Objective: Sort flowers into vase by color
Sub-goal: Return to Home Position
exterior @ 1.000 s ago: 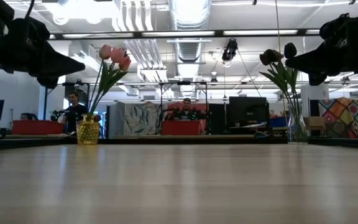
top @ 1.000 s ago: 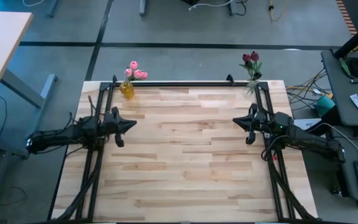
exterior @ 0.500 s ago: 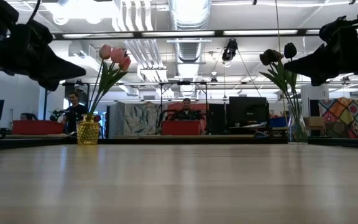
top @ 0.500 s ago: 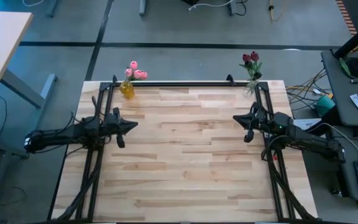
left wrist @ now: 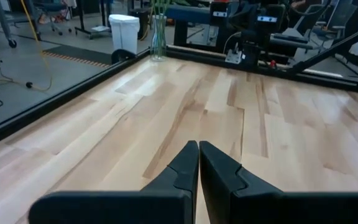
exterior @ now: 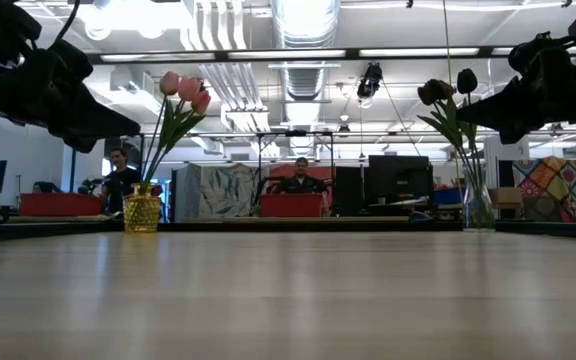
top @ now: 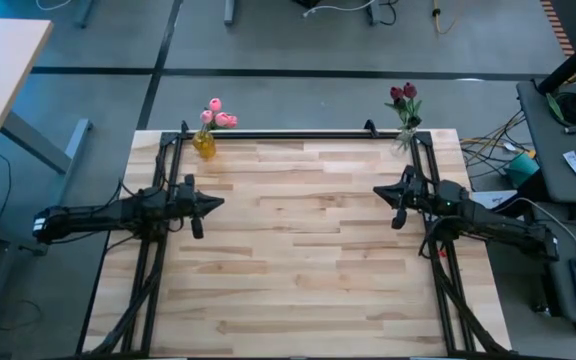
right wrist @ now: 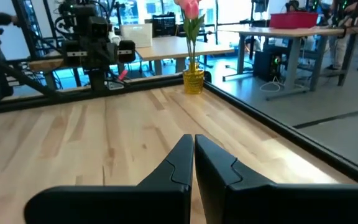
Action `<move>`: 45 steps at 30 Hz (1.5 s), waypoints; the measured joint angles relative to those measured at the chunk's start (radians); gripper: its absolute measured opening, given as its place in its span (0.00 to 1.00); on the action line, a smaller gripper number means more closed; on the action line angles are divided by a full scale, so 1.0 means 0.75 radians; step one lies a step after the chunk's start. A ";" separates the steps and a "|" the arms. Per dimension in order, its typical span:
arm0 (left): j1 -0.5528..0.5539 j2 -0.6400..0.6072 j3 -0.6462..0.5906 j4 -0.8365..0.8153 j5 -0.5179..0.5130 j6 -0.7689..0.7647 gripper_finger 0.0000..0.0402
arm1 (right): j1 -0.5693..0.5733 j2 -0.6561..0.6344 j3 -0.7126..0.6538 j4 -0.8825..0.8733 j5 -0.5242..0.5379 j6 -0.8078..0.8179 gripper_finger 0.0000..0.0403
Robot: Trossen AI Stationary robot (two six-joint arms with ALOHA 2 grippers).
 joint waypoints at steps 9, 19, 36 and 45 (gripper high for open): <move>0.000 0.044 0.001 0.004 0.001 0.000 0.00 | 0.000 0.000 -0.001 0.002 0.000 0.002 0.02; 0.000 0.076 0.002 0.006 0.001 0.000 0.00 | 0.000 -0.001 -0.001 0.003 0.000 0.002 0.02; -0.001 0.104 0.003 0.009 0.001 0.000 0.00 | 0.000 0.000 -0.001 0.003 -0.001 0.001 0.02; -0.001 0.104 0.003 0.008 0.001 0.000 0.00 | 0.000 0.000 -0.001 0.003 -0.001 0.001 0.02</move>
